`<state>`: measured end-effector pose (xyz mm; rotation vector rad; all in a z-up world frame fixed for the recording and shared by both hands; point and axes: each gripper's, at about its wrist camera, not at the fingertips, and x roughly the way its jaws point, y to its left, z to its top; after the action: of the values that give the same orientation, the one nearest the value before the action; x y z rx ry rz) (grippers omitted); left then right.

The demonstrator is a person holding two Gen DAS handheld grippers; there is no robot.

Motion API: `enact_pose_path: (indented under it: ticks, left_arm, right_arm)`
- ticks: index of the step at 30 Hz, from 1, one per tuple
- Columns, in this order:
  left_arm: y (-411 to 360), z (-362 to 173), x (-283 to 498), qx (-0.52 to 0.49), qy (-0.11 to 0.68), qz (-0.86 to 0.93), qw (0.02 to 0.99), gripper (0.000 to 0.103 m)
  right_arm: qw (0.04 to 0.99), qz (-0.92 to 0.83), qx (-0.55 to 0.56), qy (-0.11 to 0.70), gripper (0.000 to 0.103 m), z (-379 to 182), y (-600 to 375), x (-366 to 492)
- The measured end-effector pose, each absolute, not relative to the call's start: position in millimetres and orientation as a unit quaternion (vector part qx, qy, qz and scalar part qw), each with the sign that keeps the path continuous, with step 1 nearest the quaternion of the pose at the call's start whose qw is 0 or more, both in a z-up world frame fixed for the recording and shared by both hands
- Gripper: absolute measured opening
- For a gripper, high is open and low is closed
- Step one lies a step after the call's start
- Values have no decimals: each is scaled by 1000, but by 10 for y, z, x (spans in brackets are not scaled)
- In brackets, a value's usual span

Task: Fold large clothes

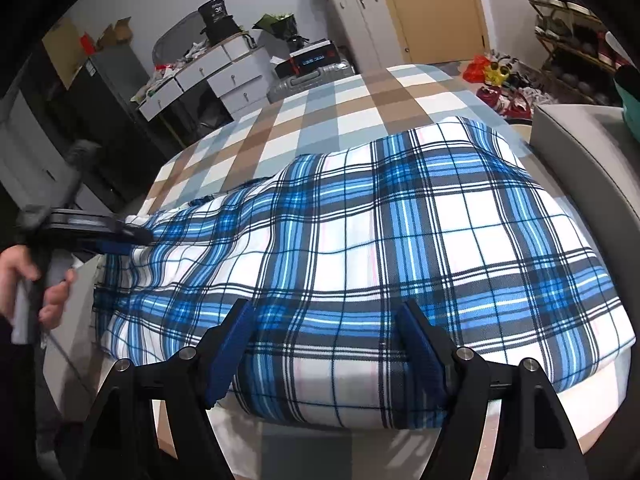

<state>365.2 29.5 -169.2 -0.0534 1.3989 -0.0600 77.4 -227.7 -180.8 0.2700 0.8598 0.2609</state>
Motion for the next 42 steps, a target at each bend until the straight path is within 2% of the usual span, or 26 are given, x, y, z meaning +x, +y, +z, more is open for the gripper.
enact_pose_path:
  ticks: [5,9,11,13,16,19,21,23,25,26,27,31,36,38,40,42]
  left_arm:
    - [124,-1695,3529,6,610,-14,792,85]
    - [203,-1452,3144,-76,569,-27,818,85]
    - [249,-1381,2898,-113,551,-41,826,85]
    - [169,-1382,2726,-109,539,-56,833,85]
    - [73,-1464,2617,-72,538,-55,838,85]
    - [233,-1500,2731,-98,552,-68,825,85]
    - [290,-1462,2744,-108,550,-75,825,85]
    - [328,-1445,2756,-107,556,-77,821,85]
    - [365,-1450,2756,-119,569,-97,808,85]
    - [390,-1418,2729,-128,569,-115,804,85]
    - [417,-1418,2745,-130,567,-120,804,85]
    - [536,-1352,2680,-132,552,-92,818,85]
    - [607,-1467,2729,-155,567,-100,803,85]
    - [623,-1478,2705,-140,565,-84,809,85]
    - [638,-1485,2687,-128,563,-73,813,85]
    - [650,-1488,2675,-130,563,-75,812,85]
  right_arm:
    - [890,122,151,412,75,-1803,-2385,772]
    - [896,105,165,399,75,-1605,-2525,989]
    - [906,92,118,396,75,-1486,-2500,1217]
    - [898,74,63,429,75,-1473,-2420,1590]
    - [872,56,0,487,73,-1620,-2268,2072]
    - [865,22,-101,491,74,-1772,-2084,2262]
    - [850,17,-116,514,72,-1909,-2060,2350]
    - [837,20,-84,540,73,-1903,-2154,2441]
    - [824,12,-68,562,63,-1807,-2207,2498]
    - [828,8,-57,557,48,-1707,-2200,2480]
    - [835,17,-41,548,45,-1618,-2170,2447]
    - [839,115,18,532,45,-1414,-1803,2300]
    - [811,93,-92,570,46,-1986,-1257,2318]
    - [823,86,-132,545,45,-2003,-1170,2248]
    - [812,92,-120,564,45,-1962,-1234,2233]
    - [818,106,-99,557,38,-1845,-1357,2163]
